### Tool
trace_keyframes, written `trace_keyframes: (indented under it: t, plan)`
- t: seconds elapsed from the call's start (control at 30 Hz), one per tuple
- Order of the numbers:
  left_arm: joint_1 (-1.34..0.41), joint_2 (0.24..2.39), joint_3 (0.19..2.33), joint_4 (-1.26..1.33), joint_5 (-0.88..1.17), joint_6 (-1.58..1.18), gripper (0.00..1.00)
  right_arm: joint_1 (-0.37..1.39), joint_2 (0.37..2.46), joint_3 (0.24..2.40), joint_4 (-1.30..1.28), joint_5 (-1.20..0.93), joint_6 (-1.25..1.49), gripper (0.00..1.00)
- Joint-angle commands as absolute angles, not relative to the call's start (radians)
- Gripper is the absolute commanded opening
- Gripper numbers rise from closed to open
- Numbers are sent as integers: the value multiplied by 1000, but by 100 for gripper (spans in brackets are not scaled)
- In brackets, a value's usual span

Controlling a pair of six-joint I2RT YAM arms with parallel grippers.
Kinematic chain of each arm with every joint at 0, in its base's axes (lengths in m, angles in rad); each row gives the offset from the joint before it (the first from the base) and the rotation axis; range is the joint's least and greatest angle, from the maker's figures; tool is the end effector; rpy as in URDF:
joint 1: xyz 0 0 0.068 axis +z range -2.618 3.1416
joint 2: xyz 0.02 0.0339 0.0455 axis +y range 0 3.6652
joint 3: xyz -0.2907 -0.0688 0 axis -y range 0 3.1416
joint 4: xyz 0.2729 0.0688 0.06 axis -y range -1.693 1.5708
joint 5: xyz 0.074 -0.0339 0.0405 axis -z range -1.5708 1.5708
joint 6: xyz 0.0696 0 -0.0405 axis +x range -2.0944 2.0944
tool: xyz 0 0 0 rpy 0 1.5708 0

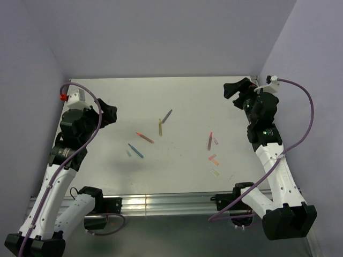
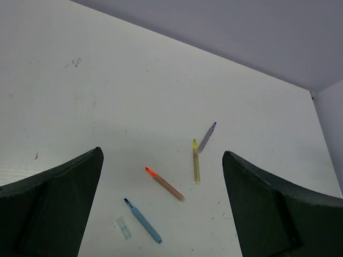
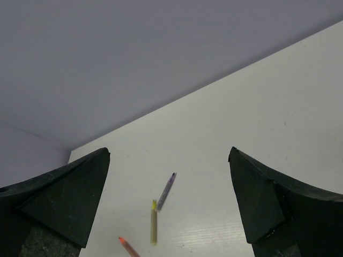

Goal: Insert the pens into the pen caps
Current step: Pick up the pen from the center of the board.

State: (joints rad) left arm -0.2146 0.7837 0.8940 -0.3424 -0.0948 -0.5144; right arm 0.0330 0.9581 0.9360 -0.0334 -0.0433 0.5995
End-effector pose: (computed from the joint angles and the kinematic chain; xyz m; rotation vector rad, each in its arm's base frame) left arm 0.2146 -0.0400 0.3754 -0.3397 1.7911 -0.4331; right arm 0.2701 0.0119 0.3973 0.4290 1.5949 0.5198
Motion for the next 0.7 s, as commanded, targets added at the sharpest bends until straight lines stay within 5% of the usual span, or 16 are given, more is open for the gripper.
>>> trace_keyframes:
  t: [0.0, 0.67]
  plan:
    - [-212, 779, 917, -322, -75, -500, 100, 32, 942, 971, -23, -31, 577, 100]
    - [-239, 1008, 979, -301, -60, -538, 96, 32, 937, 962, -72, -80, 561, 99]
